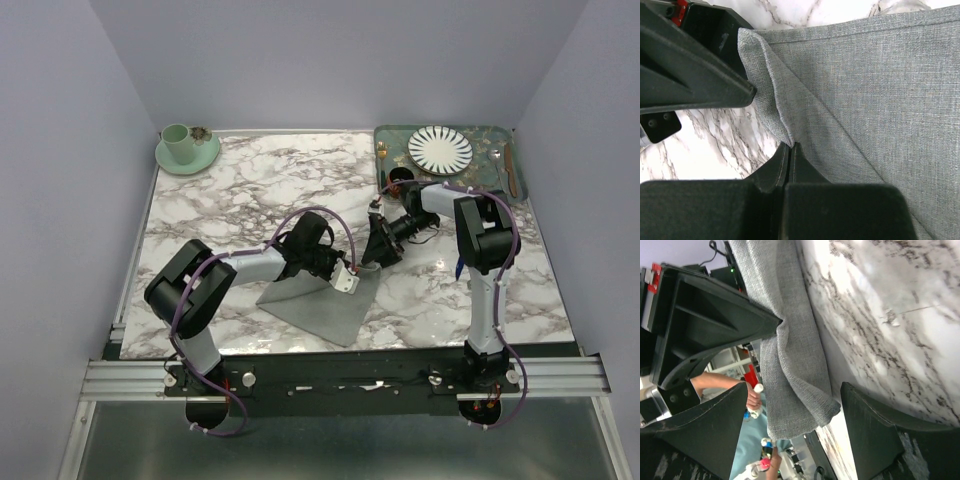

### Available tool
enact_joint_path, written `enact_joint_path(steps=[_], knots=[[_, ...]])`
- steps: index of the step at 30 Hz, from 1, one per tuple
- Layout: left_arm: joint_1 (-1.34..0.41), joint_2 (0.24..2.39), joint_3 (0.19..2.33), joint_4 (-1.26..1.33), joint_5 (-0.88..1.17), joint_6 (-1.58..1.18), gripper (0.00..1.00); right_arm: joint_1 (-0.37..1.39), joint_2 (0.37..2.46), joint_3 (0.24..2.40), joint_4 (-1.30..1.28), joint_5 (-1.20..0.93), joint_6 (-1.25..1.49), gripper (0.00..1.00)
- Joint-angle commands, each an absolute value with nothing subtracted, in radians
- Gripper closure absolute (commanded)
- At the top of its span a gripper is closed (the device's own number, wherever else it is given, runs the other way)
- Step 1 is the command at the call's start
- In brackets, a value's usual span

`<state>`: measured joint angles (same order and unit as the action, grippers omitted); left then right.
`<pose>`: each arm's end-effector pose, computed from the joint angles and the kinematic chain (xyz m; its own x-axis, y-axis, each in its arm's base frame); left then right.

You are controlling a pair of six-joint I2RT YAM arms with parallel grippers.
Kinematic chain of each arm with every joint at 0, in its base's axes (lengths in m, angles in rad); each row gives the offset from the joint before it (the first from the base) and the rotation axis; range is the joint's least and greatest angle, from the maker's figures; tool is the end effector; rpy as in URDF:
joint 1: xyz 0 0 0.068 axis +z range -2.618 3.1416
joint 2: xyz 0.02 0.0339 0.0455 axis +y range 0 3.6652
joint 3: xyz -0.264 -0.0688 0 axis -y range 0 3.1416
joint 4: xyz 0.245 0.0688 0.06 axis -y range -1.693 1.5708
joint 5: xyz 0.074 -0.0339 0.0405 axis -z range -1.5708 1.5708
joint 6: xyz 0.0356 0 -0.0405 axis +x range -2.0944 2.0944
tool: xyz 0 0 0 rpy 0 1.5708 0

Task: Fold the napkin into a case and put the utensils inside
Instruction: Pick up the upper triangle-folded napkin from the center of the board.

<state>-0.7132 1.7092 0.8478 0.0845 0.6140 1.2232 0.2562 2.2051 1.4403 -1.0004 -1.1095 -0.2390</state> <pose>0.2400 -0.2347 0.1559 0.6143 0.4847 -0.6227 0.7865 -0.3122 0.5329 0.3570 0.1265 0.1116 -0.9351 -0.3539 -0.0203 -0.1717 0.4021 0.8994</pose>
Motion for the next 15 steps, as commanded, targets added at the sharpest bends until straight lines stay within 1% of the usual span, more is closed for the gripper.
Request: enact_joint_path(steps=[1, 5, 8, 14, 15], knots=[[-0.704, 1.697, 0.851, 0.103, 0.666, 1.250, 1.00, 0.268, 2.155, 1.440, -1.071, -1.138, -0.354, 0.18], [-0.698, 1.703, 0.871, 0.081, 0.680, 1.249, 1.00, 0.275, 2.141, 1.462, -1.092, -1.121, -0.394, 0.22], [-0.687, 1.712, 0.897, 0.040, 0.687, 1.250, 0.97, 0.279, 2.122, 1.466, -1.107, -1.111, -0.417, 0.23], [-0.680, 1.743, 0.968, -0.074, 0.696, 1.241, 0.85, 0.294, 2.100, 1.454, -1.111, -1.078, -0.434, 0.24], [-0.680, 1.746, 0.974, -0.078, 0.696, 1.241, 0.81, 0.296, 2.097, 1.451, -1.101, -1.068, -0.428, 0.25]])
